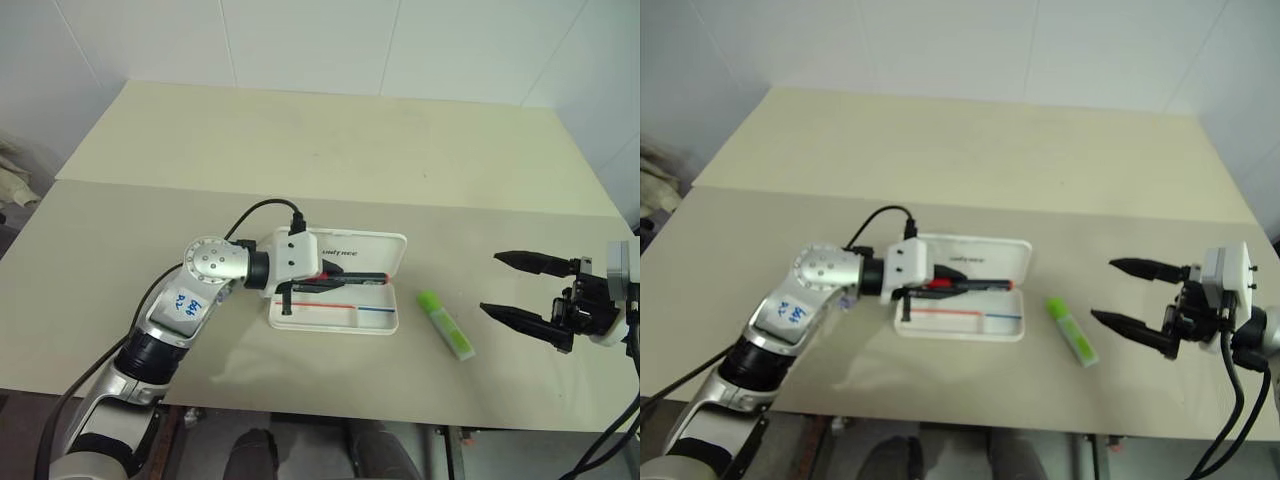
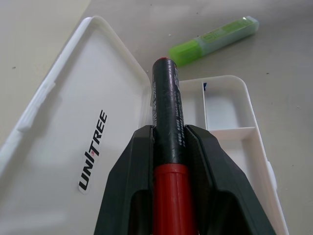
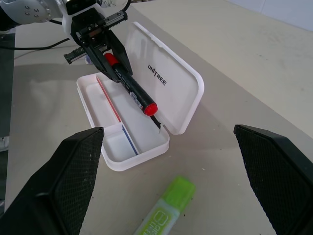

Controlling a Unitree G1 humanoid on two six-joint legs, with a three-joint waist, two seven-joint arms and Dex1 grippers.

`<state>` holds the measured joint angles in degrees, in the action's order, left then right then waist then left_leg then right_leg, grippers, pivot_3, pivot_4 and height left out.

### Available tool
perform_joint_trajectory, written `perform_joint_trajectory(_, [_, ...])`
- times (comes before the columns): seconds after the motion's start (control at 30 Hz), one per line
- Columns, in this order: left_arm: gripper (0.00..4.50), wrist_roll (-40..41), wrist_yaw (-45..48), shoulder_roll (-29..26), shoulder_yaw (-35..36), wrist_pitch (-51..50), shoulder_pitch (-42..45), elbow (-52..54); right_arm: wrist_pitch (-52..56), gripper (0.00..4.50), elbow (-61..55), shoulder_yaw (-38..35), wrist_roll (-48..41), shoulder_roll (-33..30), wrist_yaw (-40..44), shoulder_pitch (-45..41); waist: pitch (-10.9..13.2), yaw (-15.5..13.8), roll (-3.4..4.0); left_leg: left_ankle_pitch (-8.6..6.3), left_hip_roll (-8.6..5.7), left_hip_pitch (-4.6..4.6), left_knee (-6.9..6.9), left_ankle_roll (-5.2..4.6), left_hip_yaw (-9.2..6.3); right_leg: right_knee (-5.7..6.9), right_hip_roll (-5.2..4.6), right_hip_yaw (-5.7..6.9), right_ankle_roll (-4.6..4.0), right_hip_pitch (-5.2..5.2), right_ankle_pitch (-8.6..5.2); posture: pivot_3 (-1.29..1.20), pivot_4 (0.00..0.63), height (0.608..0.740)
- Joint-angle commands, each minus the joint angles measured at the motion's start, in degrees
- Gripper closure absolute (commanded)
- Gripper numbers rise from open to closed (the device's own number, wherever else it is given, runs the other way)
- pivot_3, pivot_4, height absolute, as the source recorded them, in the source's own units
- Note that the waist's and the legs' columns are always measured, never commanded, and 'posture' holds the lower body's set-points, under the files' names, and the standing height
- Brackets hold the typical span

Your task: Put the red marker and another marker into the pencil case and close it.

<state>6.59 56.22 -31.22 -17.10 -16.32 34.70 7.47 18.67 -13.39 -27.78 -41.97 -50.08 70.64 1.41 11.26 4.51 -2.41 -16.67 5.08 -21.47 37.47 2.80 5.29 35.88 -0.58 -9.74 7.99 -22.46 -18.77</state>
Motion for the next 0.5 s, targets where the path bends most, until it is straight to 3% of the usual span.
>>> perform_joint_trajectory(0.03, [3.88,0.1,0.2,0.5,-0.1,0.5,-0.7,1.0,-0.5,0.00,-1.5,-2.0,-0.6,-0.6,-0.3,-0.4,0.0,0.0,0.00,0.00,0.00,0.00,0.00,0.00,0.00,0.00,0.00,0.00,0.00,0.00,0.00,0.00,0.150,0.740])
perform_joint_trajectory(0.07, [3.88,0.1,0.2,0.6,-0.2,0.5,-1.0,1.2,-0.5,0.00,-1.5,-2.0,-0.6,-0.6,-0.4,-0.4,0.0,0.0,0.00,0.00,0.00,0.00,0.00,0.00,0.00,0.00,0.00,0.00,0.00,0.00,0.00,0.00,0.150,0.740])
perform_joint_trajectory(0.1, [3.13,0.2,0.3,0.7,-0.3,0.4,-1.1,1.4,-0.5,0.00,-1.5,-2.0,-0.6,-0.6,-0.4,-0.4,0.0,0.0,0.00,0.00,0.00,0.00,0.00,0.00,0.00,0.00,0.00,0.00,0.00,0.00,0.00,0.00,0.150,0.740])
perform_joint_trajectory(0.4, [0.18,0.5,0.8,1.4,-0.1,-0.4,-1.4,1.7,-0.5,0.00,-1.5,-2.1,-0.5,-0.7,-0.6,-0.6,0.0,0.0,0.00,0.00,0.00,0.00,0.00,0.00,0.00,0.01,0.00,0.00,0.00,0.00,0.00,0.00,0.150,0.740])
perform_joint_trajectory(0.5, [0.02,0.8,1.1,1.4,0.1,-0.8,-1.3,1.9,-0.4,0.00,-1.5,-2.1,-0.6,-0.8,-0.7,-0.6,0.0,0.0,0.00,0.00,0.00,0.00,0.00,0.00,0.00,0.01,0.00,0.00,0.00,0.00,0.00,0.00,0.150,0.740])
